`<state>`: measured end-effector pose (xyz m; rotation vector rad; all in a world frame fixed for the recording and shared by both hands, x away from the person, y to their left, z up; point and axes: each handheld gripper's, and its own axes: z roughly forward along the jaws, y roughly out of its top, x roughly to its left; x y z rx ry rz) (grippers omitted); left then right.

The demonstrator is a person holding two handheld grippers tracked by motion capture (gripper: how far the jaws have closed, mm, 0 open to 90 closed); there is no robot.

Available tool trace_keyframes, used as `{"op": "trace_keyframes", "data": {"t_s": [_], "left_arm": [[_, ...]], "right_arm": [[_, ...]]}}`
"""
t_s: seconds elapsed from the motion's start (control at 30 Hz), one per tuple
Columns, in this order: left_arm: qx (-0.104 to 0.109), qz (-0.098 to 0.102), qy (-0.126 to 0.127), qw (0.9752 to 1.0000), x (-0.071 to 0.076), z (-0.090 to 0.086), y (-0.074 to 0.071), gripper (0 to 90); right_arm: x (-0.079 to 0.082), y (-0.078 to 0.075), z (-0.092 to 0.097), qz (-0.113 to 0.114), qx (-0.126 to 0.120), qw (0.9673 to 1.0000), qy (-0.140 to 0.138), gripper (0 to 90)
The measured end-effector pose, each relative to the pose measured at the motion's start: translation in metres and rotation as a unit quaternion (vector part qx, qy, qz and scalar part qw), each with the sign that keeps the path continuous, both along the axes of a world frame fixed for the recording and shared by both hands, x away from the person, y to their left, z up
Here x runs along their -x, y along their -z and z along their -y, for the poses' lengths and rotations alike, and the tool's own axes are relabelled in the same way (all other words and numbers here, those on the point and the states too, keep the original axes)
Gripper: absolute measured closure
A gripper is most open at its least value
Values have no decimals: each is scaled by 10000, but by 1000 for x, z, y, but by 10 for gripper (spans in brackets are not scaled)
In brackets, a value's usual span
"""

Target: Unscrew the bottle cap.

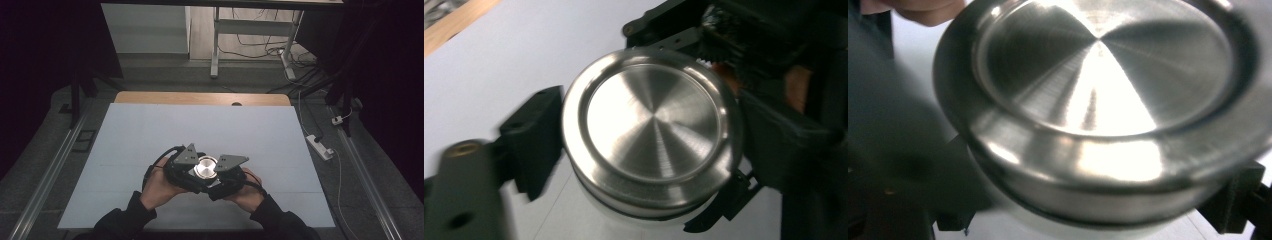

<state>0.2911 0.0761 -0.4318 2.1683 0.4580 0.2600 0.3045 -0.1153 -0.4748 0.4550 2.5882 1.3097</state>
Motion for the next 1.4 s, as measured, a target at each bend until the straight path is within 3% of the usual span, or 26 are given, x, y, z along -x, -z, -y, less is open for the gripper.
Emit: {"op": "trace_keyframes", "data": {"t_s": [0.07, 0.13, 0.17, 0.2, 0.23, 0.27, 0.33, 0.4, 0.43, 0.47, 0.6, 0.63, 0.7, 0.73, 0.77, 0.87, 0.97, 1.03, 1.13, 1.2, 1.23, 1.3, 1.4], "left_arm": [[43, 30, 86, 9999, -2, -6, -4, 39], [57, 53, 193, 9998, -4, -10, -6, 17], [86, 49, 343, 9994, -5, -14, -7, 17], [134, -38, 724, 9973, -7, -21, -8, 11], [134, -38, 724, 9973, -7, -21, -8, 15], [26, -7, 1061, 9944, -7, -25, -7, 30], [-147, 52, 1391, 9902, -5, -26, -5, 57], [-351, 136, 1556, 9871, -4, -24, -2, 100], [-351, 136, 1556, 9871, -4, -24, -2, 118], [-314, 166, 1722, 9844, -2, -23, -1, 179], [-416, 245, 1512, 9873, 1, -19, -2, 182], [-425, 242, 1197, 9916, 2, -14, -3, 183], [-410, 228, 750, 9961, 3, -8, -3, 183], [-410, 228, 750, 9961, 3, -8, -3, 183], [-379, 143, 235, 9989, 4, 0, -2, 183], [-346, 121, -365, 9987, 8, 10, -2, 183], [-248, 103, -637, 9976, 10, 13, -3, 182], [-152, 58, -578, 9982, 9, 11, -5, 184], [30, 11, -256, 9997, 6, 3, -9, 173], [106, -13, -18, 9999, 4, -3, -14, 96], [106, -13, -18, 9999, 4, -3, -14, 59], [-146, 218, 320, 9991, 3, -11, -17, 37], [-220, 185, 912, 9954, 0, -20, -14, 43]], "right_arm": [[-1, 0, 0, -51, -41, 10000, -63, 152], [-1, -1, 1, -78, -42, 9998, -178, 152], [-1, -1, 1, -78, -42, 9998, -178, 152], [0, -1, 1, -140, -52, 9993, -357, 152], [0, -1, 1, -140, -52, 9993, -357, 152], [2, -1, -1, -203, -68, 9981, -571, 151], [5, -1, -3, -231, -74, 9968, -761, 151], [8, -1, -6, -239, -40, 9953, -937, 151], [9, 0, -7, -219, -27, 9944, -1031, 151], [11, 0, -8, -243, 4, 9942, -1048, 151], [9, 0, -7, -176, 47, 9951, -973, 152], [9, 0, -7, -184, 38, 9960, -879, 151], [7, -1, -5, -216, 31, 9978, -622, 151], [7, -1, -5, -216, 31, 9978, -622, 151], [3, -1, -3, -205, 16, 9992, -344, 151], [-1, 0, 0, -128, 45, 9999, -36, 151], [-1, -1, 1, -131, -9, 9998, 139, 151], [-1, -2, 2, -134, -35, 9998, 154, 151], [0, -3, 2, -172, -125, 9997, 82, 151], [0, -4, 2, -185, -166, 9997, 28, 151], [0, -4, 2, -185, -166, 9997, 28, 151], [1, -4, 3, -228, -200, 9994, -178, 152], [3, -5, 1, -318, -209, 9979, -524, 151]]}}
